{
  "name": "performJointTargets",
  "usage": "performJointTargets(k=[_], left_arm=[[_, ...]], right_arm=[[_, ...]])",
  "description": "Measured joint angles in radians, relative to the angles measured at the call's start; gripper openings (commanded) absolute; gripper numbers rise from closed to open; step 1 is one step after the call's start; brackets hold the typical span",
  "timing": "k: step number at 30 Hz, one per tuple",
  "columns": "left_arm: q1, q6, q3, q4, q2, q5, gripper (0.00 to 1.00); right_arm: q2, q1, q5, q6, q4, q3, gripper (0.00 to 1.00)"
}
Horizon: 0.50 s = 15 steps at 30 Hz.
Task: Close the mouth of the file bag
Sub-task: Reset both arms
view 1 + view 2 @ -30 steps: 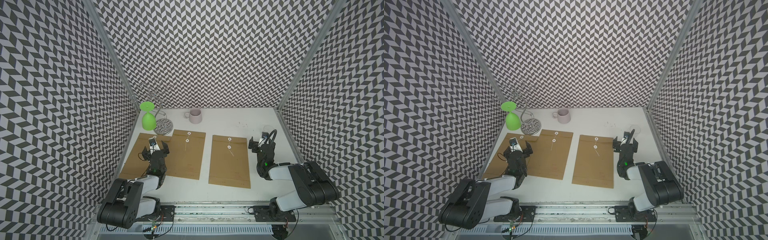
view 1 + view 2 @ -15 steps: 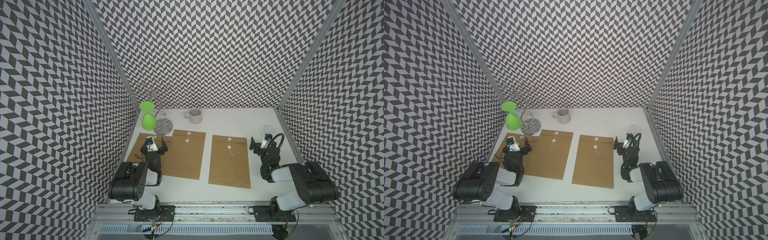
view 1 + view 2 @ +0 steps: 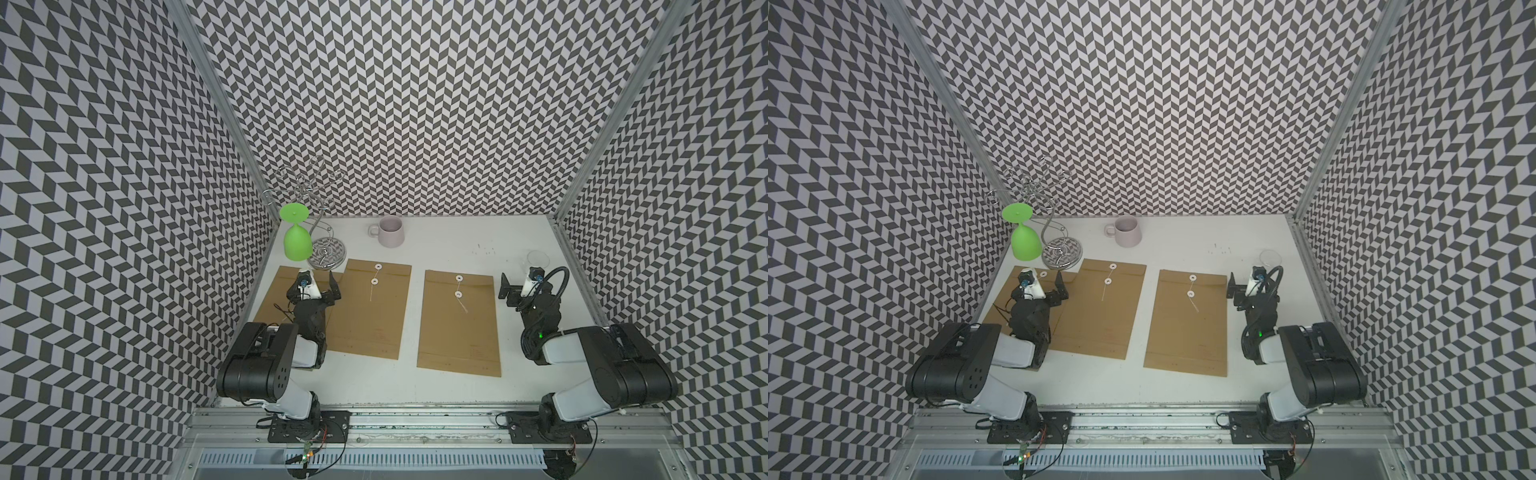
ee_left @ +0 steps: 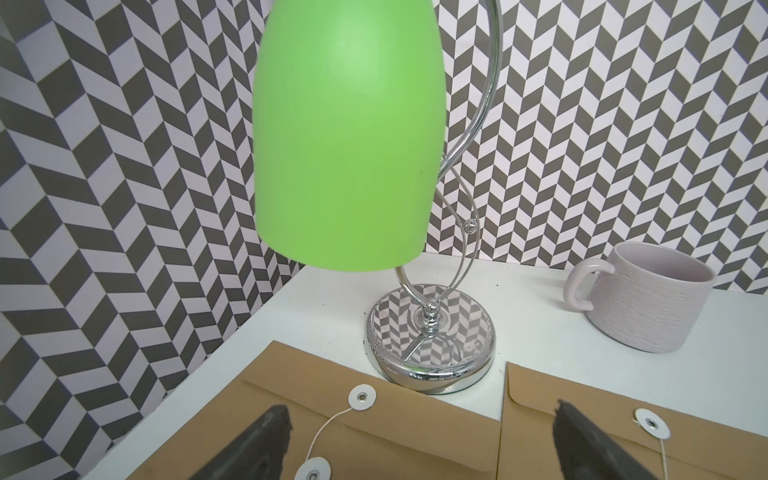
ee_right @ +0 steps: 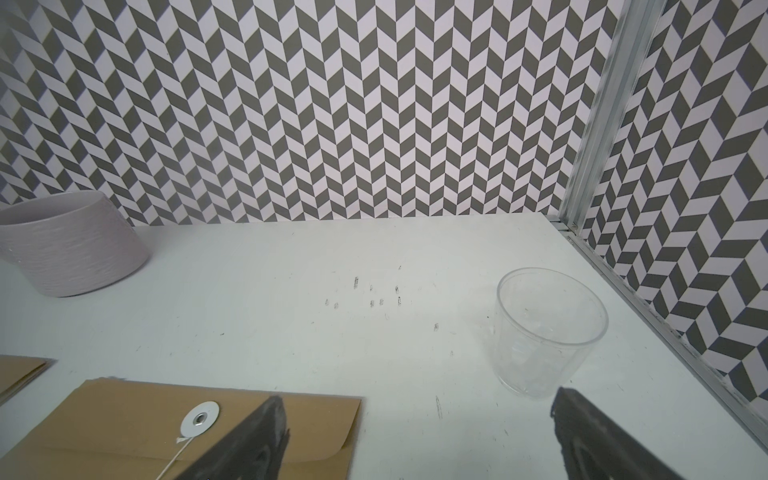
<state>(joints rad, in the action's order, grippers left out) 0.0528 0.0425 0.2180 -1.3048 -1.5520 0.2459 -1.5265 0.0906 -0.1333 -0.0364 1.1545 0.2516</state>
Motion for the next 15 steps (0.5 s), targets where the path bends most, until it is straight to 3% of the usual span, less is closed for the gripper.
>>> performJointTargets(k=[15], left_arm=[[-0.001, 0.000, 0.009, 0.005, -0.004, 0.003, 1.00]], right_arm=[[0.000, -0.002, 0.001, 0.000, 0.000, 0.000, 1.00]])
